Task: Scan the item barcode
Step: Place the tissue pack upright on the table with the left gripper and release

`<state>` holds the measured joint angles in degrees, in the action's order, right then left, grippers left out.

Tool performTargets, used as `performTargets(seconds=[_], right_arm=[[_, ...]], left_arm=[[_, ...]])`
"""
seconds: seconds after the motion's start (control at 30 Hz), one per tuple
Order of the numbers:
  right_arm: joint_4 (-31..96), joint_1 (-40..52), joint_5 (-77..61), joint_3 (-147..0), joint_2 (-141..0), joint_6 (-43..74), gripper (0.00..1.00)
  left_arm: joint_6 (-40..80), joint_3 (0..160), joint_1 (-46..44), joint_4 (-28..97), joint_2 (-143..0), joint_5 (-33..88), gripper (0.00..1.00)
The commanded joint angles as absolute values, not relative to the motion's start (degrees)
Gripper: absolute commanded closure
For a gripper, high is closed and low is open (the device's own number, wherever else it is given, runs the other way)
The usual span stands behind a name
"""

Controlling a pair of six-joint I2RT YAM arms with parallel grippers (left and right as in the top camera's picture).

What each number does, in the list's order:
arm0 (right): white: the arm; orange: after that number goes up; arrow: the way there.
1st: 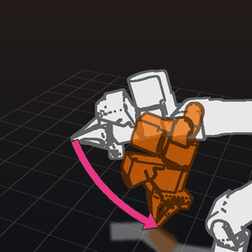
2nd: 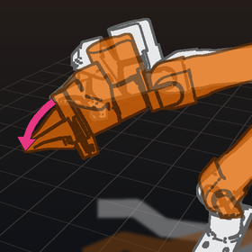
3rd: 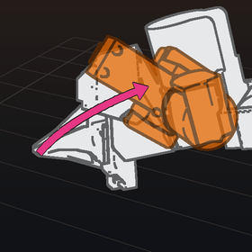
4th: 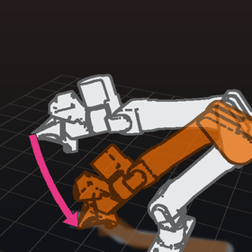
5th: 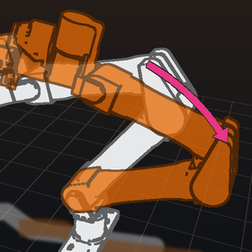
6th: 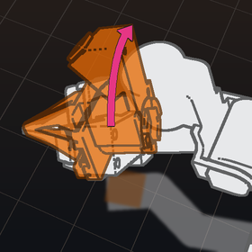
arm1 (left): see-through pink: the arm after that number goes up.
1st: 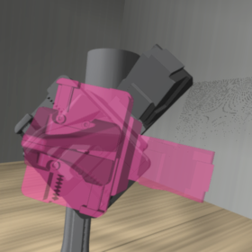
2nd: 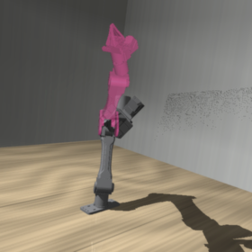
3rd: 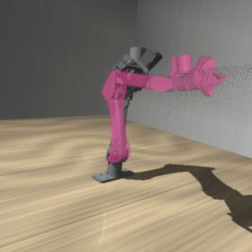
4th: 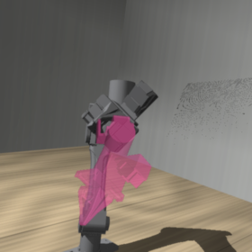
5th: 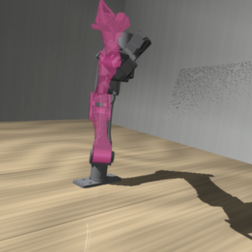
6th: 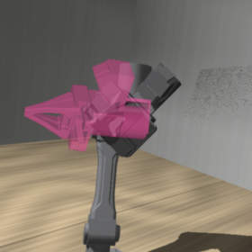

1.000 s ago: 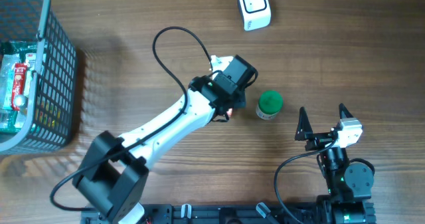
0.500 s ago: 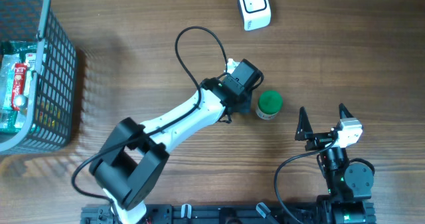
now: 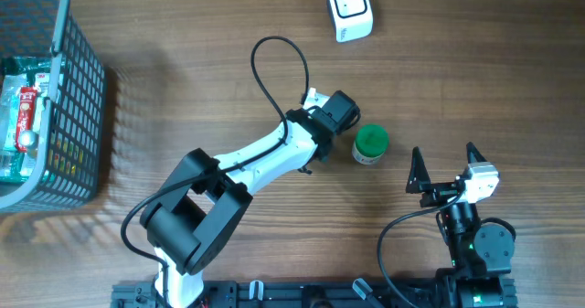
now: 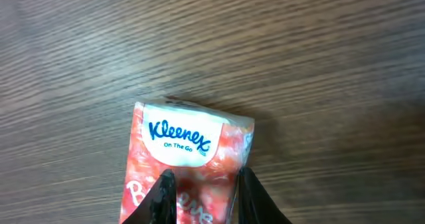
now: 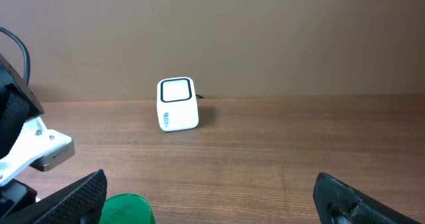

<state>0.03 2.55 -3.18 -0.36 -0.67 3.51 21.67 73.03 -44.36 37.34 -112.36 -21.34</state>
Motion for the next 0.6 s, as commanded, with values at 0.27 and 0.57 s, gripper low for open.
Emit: performTargets(seconds=[0.27,0.57], right_arm=[[-0.1,2.3,-2.7,-0.3,-0.4,3.0,0.0],[-0.1,2.3,-2.7,-0.3,-0.4,3.0,0.0]], left_arm=[[21.3,73.2,-43.5,37.8,-112.1,-27.5,0.73],[22.6,73.1,-42.1,37.5,-113.2,-17.8,0.71]])
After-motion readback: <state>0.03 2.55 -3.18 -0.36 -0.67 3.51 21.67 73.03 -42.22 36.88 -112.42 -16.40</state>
